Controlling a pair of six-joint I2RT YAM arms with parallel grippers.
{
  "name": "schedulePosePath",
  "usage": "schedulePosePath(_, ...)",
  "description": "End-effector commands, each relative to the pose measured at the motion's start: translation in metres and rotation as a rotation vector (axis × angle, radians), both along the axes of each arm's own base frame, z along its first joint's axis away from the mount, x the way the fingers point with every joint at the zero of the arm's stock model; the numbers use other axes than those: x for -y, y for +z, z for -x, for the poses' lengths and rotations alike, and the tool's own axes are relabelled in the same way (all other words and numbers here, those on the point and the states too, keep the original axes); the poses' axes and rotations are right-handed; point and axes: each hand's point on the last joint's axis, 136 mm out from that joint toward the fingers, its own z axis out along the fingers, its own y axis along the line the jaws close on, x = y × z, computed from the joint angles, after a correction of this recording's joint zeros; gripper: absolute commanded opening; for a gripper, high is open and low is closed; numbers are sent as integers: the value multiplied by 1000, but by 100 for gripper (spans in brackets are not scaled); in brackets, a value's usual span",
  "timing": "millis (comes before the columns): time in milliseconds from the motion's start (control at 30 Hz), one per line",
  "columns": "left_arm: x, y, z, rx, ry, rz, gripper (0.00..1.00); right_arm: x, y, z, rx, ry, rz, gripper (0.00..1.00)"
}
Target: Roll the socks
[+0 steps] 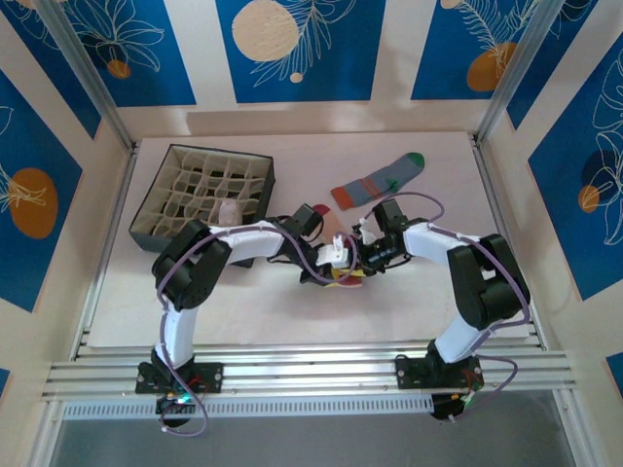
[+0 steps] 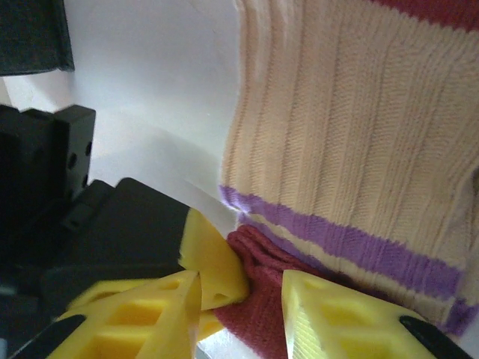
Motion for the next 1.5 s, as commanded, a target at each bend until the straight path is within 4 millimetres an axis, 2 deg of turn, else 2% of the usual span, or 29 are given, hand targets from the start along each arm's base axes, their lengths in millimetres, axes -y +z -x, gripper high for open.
schedulePosePath(0, -7, 4, 13, -229, 40, -9, 0, -9, 0, 9, -7, 36, -70, 38)
schedulePosePath(233, -13, -2, -5, -389, 163, -31, 0, -4, -6, 13, 12, 48, -56, 46)
schedulePosePath(500, -18, -5, -35, -553, 346, -18, 0, -6, -3, 15, 63, 59, -84, 48)
schedulePosePath(767, -18, -14, -42, -622, 445, -64, 0, -5, -12, 17, 84, 75, -26, 45)
schedulePosePath(933, -22, -19, -42, -660, 493, -91, 0, -5, -24, 21, 91, 120, 101, 43)
schedulePosePath(1000, -23, -20, -42, -667, 498, -93, 0, -7, -27, 23, 107, 152, 156, 36)
schedulePosePath(1100, -27, -17, -41, -654, 504, -87, 0, -4, -30, 24, 123, 159, 210, 15)
schedulePosePath(1200, -32, -11, -39, -605, 496, -67, 0, -6, -25, 26, 115, 165, 187, 2)
schedulePosePath(1300, -39, -3, -35, -508, 473, -35, 2, -20, -11, 32, 64, 208, 73, 0)
schedulePosePath(1400, -46, 7, -31, -382, 445, 17, 16, -33, -2, 41, -20, 270, -5, 0)
schedulePosePath(1467, -50, 17, -27, -297, 417, 68, 22, -38, -1, 44, -68, 298, -28, 0)
